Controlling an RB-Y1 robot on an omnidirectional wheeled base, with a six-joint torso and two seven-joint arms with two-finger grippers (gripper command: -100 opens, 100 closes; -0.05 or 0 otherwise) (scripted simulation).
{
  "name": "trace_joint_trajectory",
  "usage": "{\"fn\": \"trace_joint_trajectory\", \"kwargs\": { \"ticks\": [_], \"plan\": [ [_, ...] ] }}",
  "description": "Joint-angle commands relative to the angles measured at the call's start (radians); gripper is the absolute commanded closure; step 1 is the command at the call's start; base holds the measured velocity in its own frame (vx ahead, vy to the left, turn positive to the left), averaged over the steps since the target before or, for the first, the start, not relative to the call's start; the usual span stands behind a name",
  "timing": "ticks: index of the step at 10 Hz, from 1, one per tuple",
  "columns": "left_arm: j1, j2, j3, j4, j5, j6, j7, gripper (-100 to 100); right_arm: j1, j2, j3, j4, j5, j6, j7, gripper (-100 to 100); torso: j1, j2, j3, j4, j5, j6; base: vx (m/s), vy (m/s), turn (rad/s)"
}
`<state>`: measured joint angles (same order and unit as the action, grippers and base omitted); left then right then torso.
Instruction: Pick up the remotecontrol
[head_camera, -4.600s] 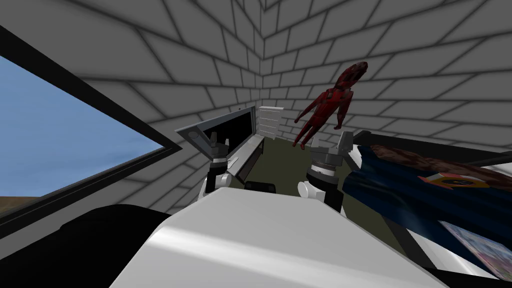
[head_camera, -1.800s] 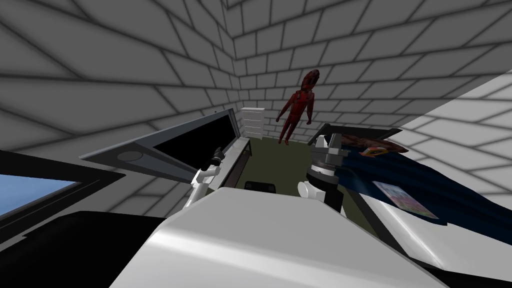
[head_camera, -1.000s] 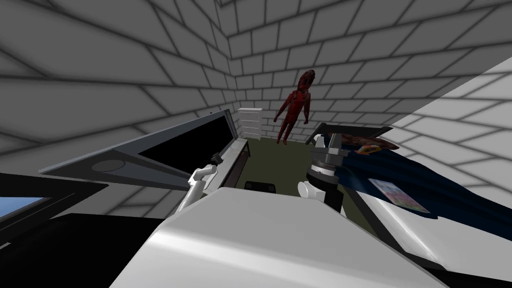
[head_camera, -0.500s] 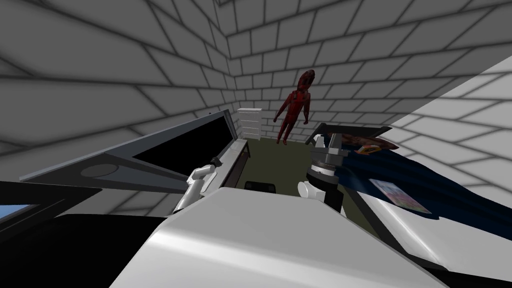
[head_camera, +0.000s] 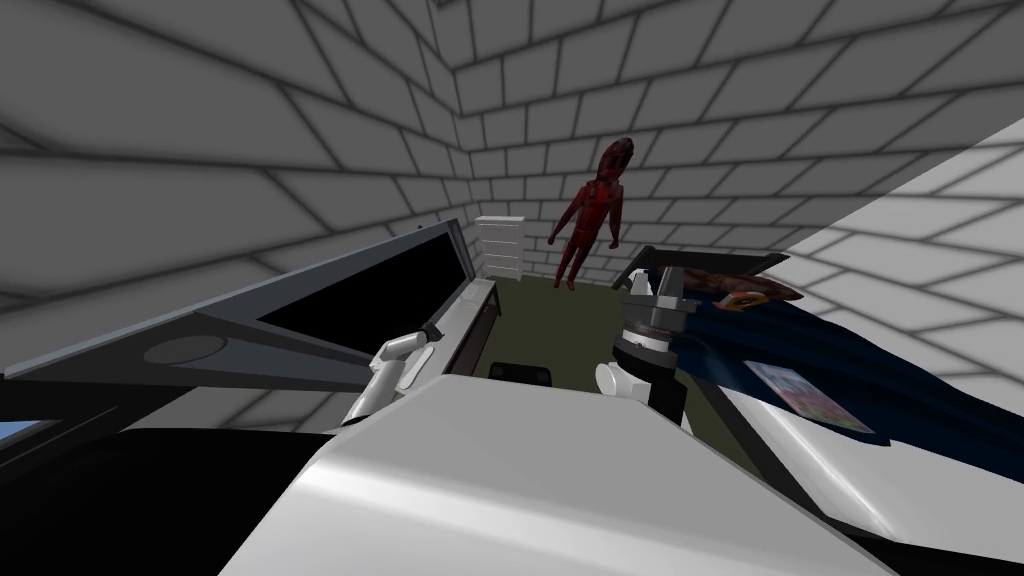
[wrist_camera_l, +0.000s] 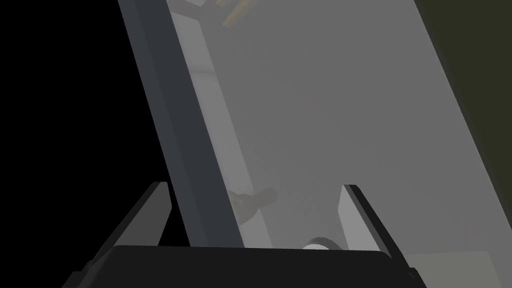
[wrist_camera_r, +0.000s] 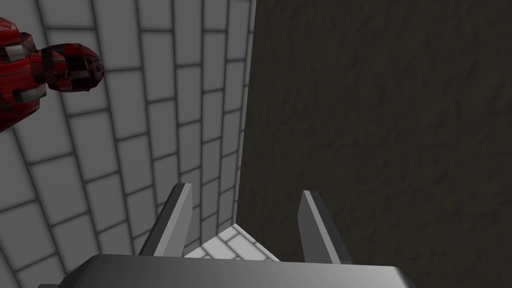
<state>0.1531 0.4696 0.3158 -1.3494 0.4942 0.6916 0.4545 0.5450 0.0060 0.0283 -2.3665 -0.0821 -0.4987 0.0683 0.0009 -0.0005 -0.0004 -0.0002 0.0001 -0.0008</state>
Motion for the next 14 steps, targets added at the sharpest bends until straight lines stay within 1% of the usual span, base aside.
{"fn": "trace_joint_trajectory", "kwargs": {
  "ticks": [1,2,3,4,6,8,9,12,13,14],
  "plan": [
    [-0.009,0.011,-0.002,0.05,0.02,0.042,0.021,-100,0.0,0.0,0.0,0.0,0.0,0.0,0.0,0,0.0,0.0,0.0,0.0,0.0,0.0,0.027,0.033,0.017],
    [-0.013,0.022,-0.004,0.086,0.039,0.069,0.038,-100,0.0,0.0,0.0,0.0,0.0,0.0,0.0,0,0.001,0.0,0.0,0.0,0.0,0.0,0.044,0.043,0.032],
    [-0.013,0.022,-0.004,0.096,0.039,0.08,0.038,-100,0.0,0.0,0.0,0.0,0.0,0.0,0.0,0,0.002,-0.001,-0.001,0.0,0.0,0.0,0.044,0.032,0.013],
    [-0.016,0.032,-0.006,0.135,0.058,0.115,0.055,-100,0.0,0.0,0.0,0.0,0.0,0.0,0.0,0,0.001,-0.001,-0.001,0.0,0.0,0.0,0.042,0.042,0.025],
    [-0.016,0.032,-0.006,0.135,0.058,0.115,0.055,-100,0.0,0.0,0.0,0.0,0.0,0.0,0.0,0,0.001,-0.001,0.0,0.0,0.0,0.0,0.017,0.027,0.006],
    [-0.019,0.05,-0.012,0.204,0.094,0.181,0.088,-100,0.0,0.0,0.0,0.0,0.0,0.0,0.0,0,0.001,0.0,0.0,0.0,0.0,0.0,0.026,0.042,0.034],
    [-0.019,0.05,-0.012,0.208,0.094,0.182,0.088,-100,0.0,0.0,0.0,0.0,0.0,0.0,0.0,0,0.002,-0.001,0.0,0.0,0.0,0.0,0.038,0.05,0.02],
    [-0.022,0.075,-0.021,0.302,0.142,0.268,0.13,-100,0.0,0.0,0.0,0.0,0.0,0.0,0.0,0,0.003,-0.001,-0.001,0.0,0.001,0.0,0.043,0.065,0.04],
    [-0.022,0.075,-0.021,0.302,0.142,0.268,0.13,-100,0.0,0.0,0.0,0.0,0.0,0.0,0.0,0,0.004,-0.001,-0.001,0.0,0.001,0.0,0.034,0.057,0.005],
    [-0.022,0.083,-0.023,0.329,0.155,0.293,0.143,-100,0.0,0.0,0.0,0.0,0.0,0.0,0.0,0,0.003,-0.001,-0.001,0.0,0.001,0.0,0.025,0.04,0.025]
  ]
}}
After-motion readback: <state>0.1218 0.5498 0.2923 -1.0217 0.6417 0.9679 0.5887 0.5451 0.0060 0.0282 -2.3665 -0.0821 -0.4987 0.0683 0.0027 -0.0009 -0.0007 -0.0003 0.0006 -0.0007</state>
